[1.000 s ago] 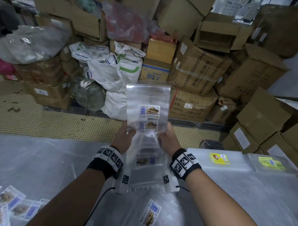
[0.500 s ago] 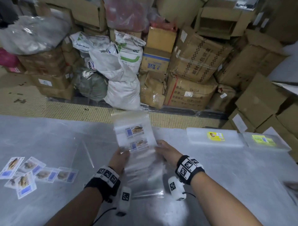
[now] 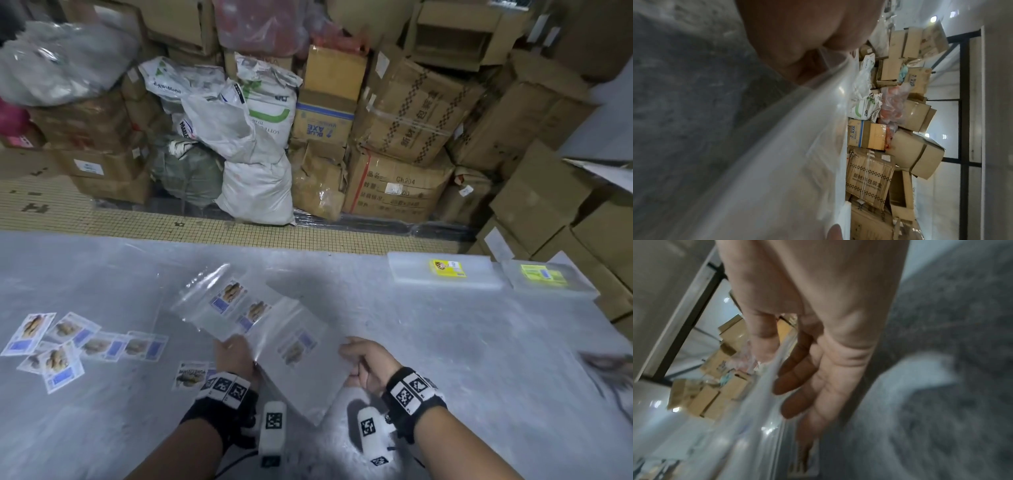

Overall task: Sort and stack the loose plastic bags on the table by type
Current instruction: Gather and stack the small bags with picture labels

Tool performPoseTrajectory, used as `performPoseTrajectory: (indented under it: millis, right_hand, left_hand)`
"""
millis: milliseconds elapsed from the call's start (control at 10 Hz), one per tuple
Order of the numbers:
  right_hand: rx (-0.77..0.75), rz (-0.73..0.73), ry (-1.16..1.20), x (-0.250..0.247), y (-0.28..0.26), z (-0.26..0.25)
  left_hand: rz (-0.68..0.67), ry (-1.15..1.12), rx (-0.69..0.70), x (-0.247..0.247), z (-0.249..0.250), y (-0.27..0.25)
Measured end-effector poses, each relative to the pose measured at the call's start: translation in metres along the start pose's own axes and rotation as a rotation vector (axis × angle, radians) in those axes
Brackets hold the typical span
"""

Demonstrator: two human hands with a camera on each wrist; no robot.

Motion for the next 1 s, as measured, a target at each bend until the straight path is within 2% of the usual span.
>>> performPoseTrajectory:
  millis: [100, 200, 300, 400, 500, 600, 700, 800, 900, 1000]
  right_hand:
    - [0.061, 0.021, 0.172, 0.004, 0.005, 0.02]
    - [0.088, 0.001, 0.315, 0.017, 0.005, 0.03]
    - [0.074, 0.0, 0.359, 0.028, 0.004, 0.038]
    - [0.006, 0.015, 0.388, 0.036, 0.002, 0.036]
    - [-0.035, 0.135, 0.325, 0.033, 0.006, 0.042]
    - [-0.14, 0.217, 0.145, 0.026, 0.01, 0.047]
    - [-0.244, 0.192, 0.018, 0.028, 0.007, 0.048]
    - [-0.387, 0.203, -0.045, 0.032, -0.007, 0.039]
    - [-0.445, 0.287, -0.11, 0.031, -0.011, 0.045]
    - [-0.459, 0.493, -0.272, 0.029, -0.026, 0.053]
  left_hand:
    - [-0.078, 0.588, 0.043, 0.003, -0.006, -0.009]
    - [-0.049, 0.922, 0.237, 0.0, 0.019, -0.032]
    - [-0.036, 0.855, 0.128, -0.007, 0.014, -0.032]
    - [-0.068, 0.676, 0.083, -0.006, 0.006, -0.03]
    - [-0.052, 0.593, 0.029, -0.011, 0.008, -0.029]
    - [-0.054, 0.286, -0.064, -0.016, 0.001, -0.017]
    - [-0.212, -0.305, -0.271, -0.003, -0.022, -0.015]
    - [-0.24, -0.361, -0.331, -0.018, -0.031, -0.017]
    - [-0.329, -0.469, -0.417, -0.019, -0.034, -0.026]
    - [-0.337, -0.442, -0.402, -0.023, -0.031, -0.029]
Point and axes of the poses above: each hand's wrist, its own y-axis towards the middle knuckle, its own x-axis out of the palm, z = x × y, the point moved 8 cm from there along y, towards the middle knuckle, and after that the axes turned 2 degrees about y, right-handed, at the moved point
